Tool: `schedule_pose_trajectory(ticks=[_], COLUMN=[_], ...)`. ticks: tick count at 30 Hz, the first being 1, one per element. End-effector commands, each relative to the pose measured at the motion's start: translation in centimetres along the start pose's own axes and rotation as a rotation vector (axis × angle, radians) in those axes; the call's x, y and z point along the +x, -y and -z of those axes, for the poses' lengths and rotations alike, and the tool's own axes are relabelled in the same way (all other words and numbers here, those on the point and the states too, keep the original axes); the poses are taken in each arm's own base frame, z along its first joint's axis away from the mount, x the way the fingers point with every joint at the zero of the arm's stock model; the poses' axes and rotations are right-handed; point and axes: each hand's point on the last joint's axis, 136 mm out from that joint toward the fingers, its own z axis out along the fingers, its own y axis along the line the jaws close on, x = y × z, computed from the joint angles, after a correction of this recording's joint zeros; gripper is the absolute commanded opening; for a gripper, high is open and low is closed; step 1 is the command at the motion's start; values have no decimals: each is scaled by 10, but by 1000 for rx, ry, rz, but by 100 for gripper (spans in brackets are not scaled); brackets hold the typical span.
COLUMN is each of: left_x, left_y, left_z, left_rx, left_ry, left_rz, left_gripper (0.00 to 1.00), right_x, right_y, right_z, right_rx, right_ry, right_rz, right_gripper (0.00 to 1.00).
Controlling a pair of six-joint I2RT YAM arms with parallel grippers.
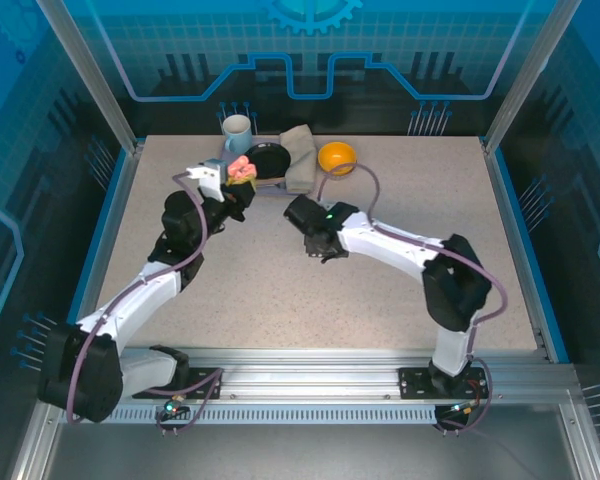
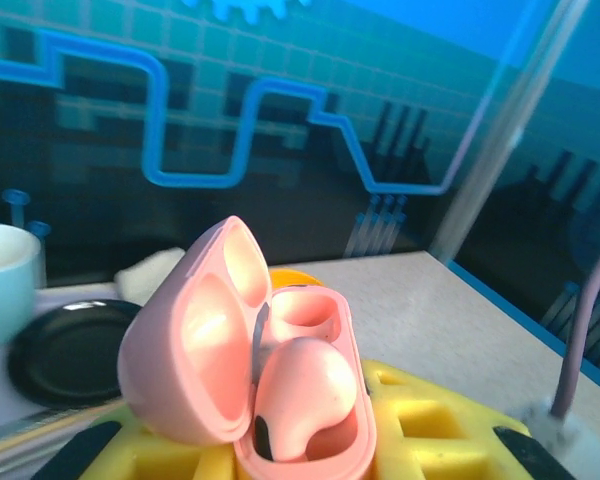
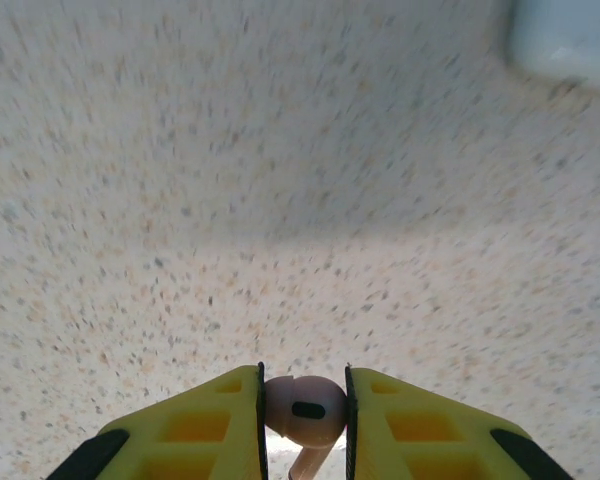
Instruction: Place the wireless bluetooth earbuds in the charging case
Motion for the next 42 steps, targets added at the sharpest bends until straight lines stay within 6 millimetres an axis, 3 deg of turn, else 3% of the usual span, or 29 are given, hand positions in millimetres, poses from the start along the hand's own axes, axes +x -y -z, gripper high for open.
schedule_pose_trajectory(ticks=[1, 10, 17, 27, 42], left_x=[8, 54, 67, 48, 35], left_y=[43, 106, 143, 180, 189], left_z=[-10, -26, -44, -72, -76], left_rx=[180, 480, 632, 739, 767], left_ry=[-50, -154, -210, -184, -159], left_rz=[-55, -77, -72, -87, -105], left_gripper=[0, 0, 0, 0, 0], right_x=[-39, -109, -135, -140, -137], right_y=[12, 61, 70, 52, 50], right_z=[30, 118, 164, 190, 186], right_rx=[-63, -239, -426, -605, -626], right_ry=[145, 427, 583, 714, 714], right_rz=[-14, -108, -78, 72, 81], right_gripper=[24, 25, 26, 25, 24])
